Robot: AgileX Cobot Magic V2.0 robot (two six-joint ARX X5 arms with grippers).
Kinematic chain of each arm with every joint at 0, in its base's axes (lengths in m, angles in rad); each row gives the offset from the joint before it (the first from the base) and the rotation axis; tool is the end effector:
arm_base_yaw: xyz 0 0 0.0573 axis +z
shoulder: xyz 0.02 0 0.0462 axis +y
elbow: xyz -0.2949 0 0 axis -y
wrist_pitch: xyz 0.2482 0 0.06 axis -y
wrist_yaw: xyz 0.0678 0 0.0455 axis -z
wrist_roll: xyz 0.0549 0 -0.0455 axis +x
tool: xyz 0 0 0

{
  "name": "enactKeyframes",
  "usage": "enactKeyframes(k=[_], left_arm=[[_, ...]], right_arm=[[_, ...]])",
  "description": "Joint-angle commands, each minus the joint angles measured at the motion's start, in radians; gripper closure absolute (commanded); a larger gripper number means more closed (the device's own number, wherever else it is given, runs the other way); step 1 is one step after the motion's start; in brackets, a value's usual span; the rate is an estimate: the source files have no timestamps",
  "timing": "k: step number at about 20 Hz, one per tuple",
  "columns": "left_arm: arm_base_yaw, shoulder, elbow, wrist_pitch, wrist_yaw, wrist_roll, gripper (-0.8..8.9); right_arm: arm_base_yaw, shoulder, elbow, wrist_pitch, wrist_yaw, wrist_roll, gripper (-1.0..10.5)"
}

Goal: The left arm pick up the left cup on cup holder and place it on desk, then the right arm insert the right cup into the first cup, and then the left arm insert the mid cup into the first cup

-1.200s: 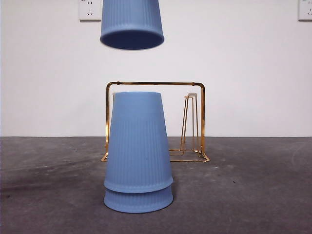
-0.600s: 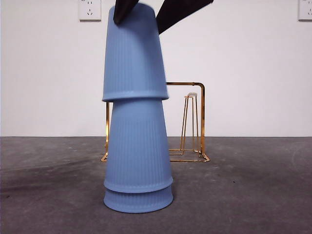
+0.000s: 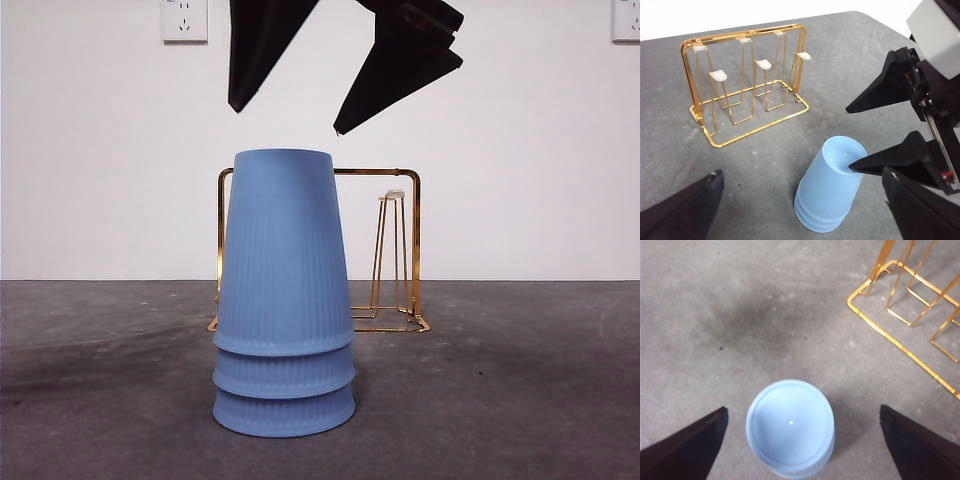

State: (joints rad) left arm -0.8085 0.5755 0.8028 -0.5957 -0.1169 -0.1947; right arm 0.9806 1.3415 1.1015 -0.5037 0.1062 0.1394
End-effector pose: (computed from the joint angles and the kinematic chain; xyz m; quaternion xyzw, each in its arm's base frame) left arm 0.0841 -0.0788 0.3343 -0.0085 0.1955 -0.3157 0.9285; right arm 0.1709 0.2447 0.3071 -0.1286 0.3377 0.3719 0.8551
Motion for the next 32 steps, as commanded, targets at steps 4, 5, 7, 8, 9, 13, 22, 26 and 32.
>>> enactKeyframes(k=[4,5,7,8,9,13,22,26,32], left_arm=[[-0.009,0.004,0.008,0.011,-0.003,-0.001,3.22],[-0.009,0.004,0.008,0.011,-0.003,-0.001,3.22],[-0.009,0.004,0.008,0.011,-0.003,-0.001,3.22],[-0.009,0.004,0.008,0.011,-0.003,-0.001,3.22],[-0.009,0.004,0.008,0.01,-0.003,-0.001,3.22],[-0.009,0.004,0.008,0.005,-0.003,-0.001,3.22],[-0.009,0.005,0.008,0.004,-0.003,-0.002,3.22],[-0.009,0.005,0.008,-0.003,-0.003,-0.006,5.93],[-0.009,0.005,0.008,-0.015,-0.003,-0.005,7.93]], right_arm=[[0.012,-0.085,0.009,-0.001,0.062,0.011,4.5],[0.011,-0.127,0.009,-0.029,0.091,0.01,4.5],[0.011,-0.222,0.009,-0.129,0.166,0.018,4.5],[0.011,-0.272,0.009,-0.187,0.203,0.027,4.6],[0.011,-0.318,0.009,-0.239,0.232,0.03,4.6],[0.01,-0.524,-0.066,-0.32,0.269,0.113,4.6],[0.011,-0.816,-0.32,-0.285,0.129,0.266,5.4],[0.011,-0.814,-0.32,-0.285,0.13,0.265,8.1],[0.011,-0.815,-0.32,-0.283,0.137,0.265,9.4]])
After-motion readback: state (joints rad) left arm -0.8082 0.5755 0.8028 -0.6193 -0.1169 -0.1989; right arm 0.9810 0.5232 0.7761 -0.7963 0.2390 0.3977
